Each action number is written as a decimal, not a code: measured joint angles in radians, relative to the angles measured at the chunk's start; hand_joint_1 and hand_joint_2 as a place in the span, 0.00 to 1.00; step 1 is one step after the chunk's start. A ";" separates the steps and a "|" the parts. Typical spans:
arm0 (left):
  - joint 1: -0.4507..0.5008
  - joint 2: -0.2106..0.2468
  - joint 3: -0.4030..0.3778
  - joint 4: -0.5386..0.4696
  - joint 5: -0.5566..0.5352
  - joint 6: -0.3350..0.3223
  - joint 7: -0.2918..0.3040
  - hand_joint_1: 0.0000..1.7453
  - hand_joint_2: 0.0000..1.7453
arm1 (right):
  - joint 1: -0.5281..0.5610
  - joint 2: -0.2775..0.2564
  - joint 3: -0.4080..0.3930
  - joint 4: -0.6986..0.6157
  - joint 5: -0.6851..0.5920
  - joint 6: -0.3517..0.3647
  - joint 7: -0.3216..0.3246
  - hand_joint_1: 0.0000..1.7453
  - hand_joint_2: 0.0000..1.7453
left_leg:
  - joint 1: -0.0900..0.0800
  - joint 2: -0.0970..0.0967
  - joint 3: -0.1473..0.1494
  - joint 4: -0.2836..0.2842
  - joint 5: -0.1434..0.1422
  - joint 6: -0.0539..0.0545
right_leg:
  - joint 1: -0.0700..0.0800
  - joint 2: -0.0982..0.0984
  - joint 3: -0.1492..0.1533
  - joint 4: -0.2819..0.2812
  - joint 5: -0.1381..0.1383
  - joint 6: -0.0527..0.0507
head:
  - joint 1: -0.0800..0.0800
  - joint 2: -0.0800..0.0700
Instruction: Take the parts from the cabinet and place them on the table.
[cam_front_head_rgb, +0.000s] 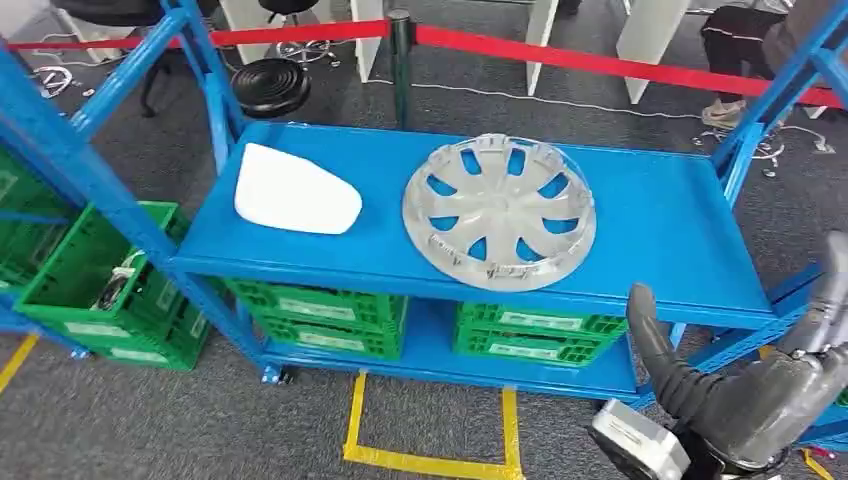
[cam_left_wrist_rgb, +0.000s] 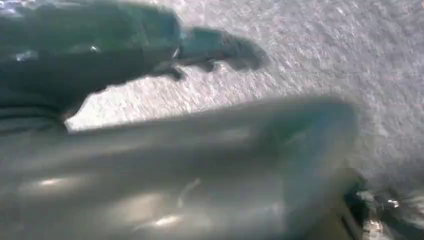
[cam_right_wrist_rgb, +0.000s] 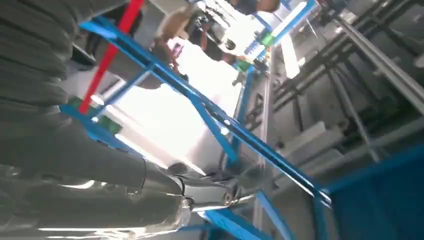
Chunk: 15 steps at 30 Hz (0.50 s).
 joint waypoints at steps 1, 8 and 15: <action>-0.004 -0.002 0.000 0.000 0.015 0.001 -0.013 0.00 0.00 | -0.005 -0.002 -0.001 -0.007 0.003 -0.003 0.001 0.00 1.00 | -0.001 -0.006 -0.017 0.032 0.022 -0.008 | 0.001 0.001 0.006 -0.003 -0.012 -0.009 | 0.003 0.000; -0.006 -0.002 0.046 0.000 0.133 0.010 -0.142 0.00 0.00 | 0.014 -0.005 -0.001 -0.020 0.036 -0.003 0.040 0.00 1.00 | -0.008 0.016 -0.327 0.354 -0.073 -0.009 | -0.005 0.005 0.123 -0.064 -0.075 -0.028 | -0.021 0.000; 0.000 0.002 0.089 0.001 0.159 0.016 -0.181 0.00 0.00 | 0.026 -0.013 -0.002 -0.021 0.048 -0.002 0.061 0.00 1.00 | -0.018 0.018 -0.344 0.127 0.189 0.022 | 0.000 0.012 0.192 -0.054 -0.154 0.007 | -0.025 0.000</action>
